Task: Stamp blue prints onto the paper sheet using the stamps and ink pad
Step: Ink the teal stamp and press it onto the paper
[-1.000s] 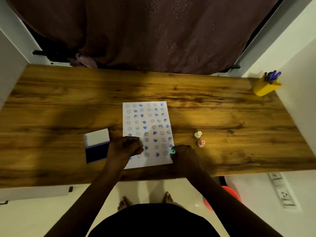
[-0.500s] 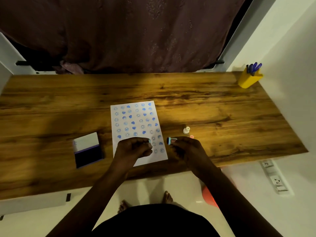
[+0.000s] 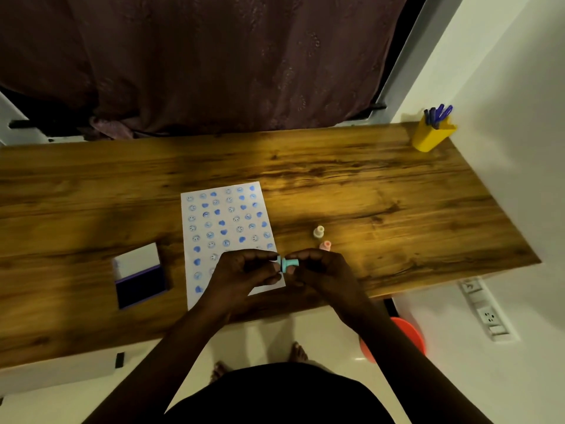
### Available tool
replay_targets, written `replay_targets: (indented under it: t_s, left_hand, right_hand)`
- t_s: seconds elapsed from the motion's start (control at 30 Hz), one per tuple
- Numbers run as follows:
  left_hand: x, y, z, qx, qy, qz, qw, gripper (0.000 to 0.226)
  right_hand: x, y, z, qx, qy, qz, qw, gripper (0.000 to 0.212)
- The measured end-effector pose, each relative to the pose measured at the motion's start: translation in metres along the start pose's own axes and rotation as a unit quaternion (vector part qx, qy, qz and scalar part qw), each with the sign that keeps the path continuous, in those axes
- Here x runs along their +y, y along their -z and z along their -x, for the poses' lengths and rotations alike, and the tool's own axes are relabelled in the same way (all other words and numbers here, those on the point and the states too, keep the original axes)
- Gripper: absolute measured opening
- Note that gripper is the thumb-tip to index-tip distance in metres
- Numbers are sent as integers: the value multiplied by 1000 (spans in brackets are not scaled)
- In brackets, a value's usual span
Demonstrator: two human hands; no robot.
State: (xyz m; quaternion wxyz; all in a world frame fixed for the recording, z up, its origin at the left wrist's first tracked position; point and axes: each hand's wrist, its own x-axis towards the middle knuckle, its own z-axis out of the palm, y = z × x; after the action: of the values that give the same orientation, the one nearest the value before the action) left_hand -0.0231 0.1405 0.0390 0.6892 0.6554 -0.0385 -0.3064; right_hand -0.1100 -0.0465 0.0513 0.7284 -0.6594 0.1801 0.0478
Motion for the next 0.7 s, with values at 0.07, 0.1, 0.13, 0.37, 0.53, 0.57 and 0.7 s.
replay_targets:
  t_s: [0.07,0.1,0.13,0.37,0.53,0.57,0.7]
  left_hand:
    - [-2,-2,0,-10,-1,4,1000,24]
    - [-3,-3,0,-17,-2,3,1000,24]
    - [-4,-4,-1,-23,-1,3,1000,24]
    - [-6,-14,-2,-52,-16,0,999,22]
    - [-11,-26,-4,-42,-26,-68,996,28]
    - [-13,-28,-4,-46,-30,-78,995,29]
    - [-19,-40,-8,-43,-42,-124,990,31]
  right_hand:
    - [1,4,0,-1,-2,-10,1000,24]
    - [2,6,0,-1,-2,-11,1000,24]
    - [3,8,0,-2,-2,-10,1000,24]
    - [6,23,2,-24,1,-33,999,26]
    - [13,37,7,-43,0,-16,999,27]
    - [14,39,7,-37,-6,-12,999,27]
    - [20,51,7,-1,-13,-1,1000,25]
